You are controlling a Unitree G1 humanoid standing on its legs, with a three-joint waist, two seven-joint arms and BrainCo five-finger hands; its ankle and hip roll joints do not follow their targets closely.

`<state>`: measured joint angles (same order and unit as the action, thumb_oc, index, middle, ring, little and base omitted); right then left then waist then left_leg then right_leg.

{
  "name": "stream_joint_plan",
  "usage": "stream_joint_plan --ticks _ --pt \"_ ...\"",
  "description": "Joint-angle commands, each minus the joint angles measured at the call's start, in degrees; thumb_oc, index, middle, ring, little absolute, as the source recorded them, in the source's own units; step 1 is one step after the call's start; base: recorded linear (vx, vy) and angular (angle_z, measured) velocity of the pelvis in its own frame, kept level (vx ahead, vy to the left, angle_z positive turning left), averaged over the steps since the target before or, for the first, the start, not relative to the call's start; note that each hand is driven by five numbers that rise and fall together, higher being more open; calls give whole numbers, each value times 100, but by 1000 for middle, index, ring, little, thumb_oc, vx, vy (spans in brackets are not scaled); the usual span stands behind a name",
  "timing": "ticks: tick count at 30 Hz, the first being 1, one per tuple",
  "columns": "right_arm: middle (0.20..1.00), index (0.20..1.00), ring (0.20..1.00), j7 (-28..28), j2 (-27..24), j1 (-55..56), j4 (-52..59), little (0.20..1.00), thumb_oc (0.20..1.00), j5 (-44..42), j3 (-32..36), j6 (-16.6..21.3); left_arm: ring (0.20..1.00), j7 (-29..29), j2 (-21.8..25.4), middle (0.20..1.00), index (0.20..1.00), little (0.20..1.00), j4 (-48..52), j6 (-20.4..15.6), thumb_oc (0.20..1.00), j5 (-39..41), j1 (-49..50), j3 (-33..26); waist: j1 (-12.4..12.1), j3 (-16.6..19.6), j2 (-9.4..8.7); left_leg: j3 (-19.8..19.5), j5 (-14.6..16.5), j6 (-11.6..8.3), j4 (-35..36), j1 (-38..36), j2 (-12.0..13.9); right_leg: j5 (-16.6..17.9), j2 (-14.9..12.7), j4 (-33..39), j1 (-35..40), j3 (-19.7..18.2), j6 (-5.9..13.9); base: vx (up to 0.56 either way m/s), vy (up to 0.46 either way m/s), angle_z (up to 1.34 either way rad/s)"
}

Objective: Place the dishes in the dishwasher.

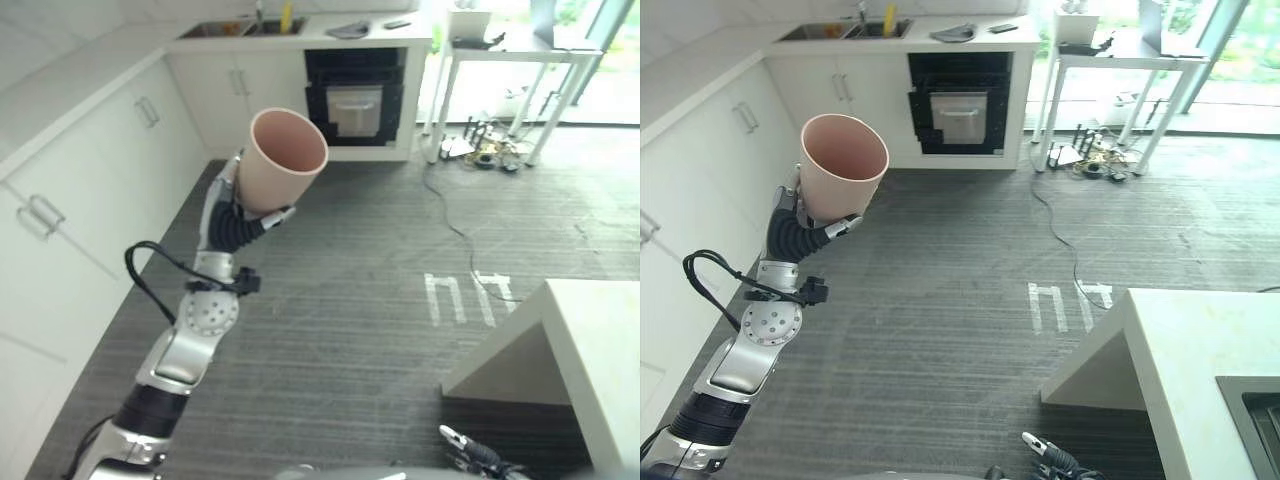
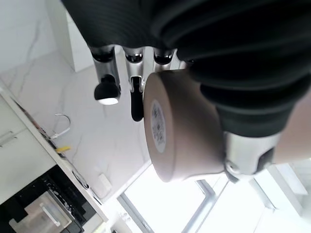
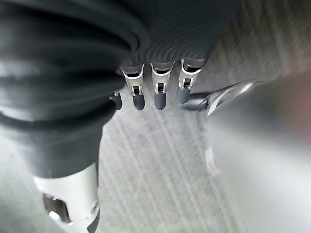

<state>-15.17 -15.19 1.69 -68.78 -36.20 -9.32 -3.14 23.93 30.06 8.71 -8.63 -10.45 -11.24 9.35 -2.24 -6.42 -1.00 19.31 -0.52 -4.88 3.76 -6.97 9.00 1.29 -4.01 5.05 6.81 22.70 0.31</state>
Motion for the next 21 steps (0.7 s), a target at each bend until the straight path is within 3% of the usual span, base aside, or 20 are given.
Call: stream_joint_plan --ticks 1,17,18,21 --pt "1000 1000 1000 -44 59 -163 -174 1000 1000 -83 34 55 200 73 156 200 200 200 186 -271 200 -311 -325 -169 -12 306 119 -488 -161 68 124 76 -282 72 -287 -5 145 -128 532 23 100 -3" --pt "1000 1000 1000 44 207 58 -133 1000 1000 144 17 4 200 65 314 200 200 200 224 -9 200 -169 -292 -181 4 369 43 -483 74 253 124 -70 -505 135 -421 -5 215 -243 684 15 34 0" --pt "1000 1000 1000 -187 121 -201 -254 1000 1000 226 -96 500 200 -188 224 200 200 200 -333 -250 200 412 -302 30 105 226 144 -595 -65 245 -51 134 -683 -1 61 -5 138 -624 353 39 6 0" --pt "1000 1000 1000 -140 136 -182 -244 1000 1000 41 -95 599 200 -134 212 200 200 200 -344 -135 200 411 -322 80 105 291 133 -557 -63 237 58 23 -661 -29 74 -5 160 -540 371 71 -36 -3"
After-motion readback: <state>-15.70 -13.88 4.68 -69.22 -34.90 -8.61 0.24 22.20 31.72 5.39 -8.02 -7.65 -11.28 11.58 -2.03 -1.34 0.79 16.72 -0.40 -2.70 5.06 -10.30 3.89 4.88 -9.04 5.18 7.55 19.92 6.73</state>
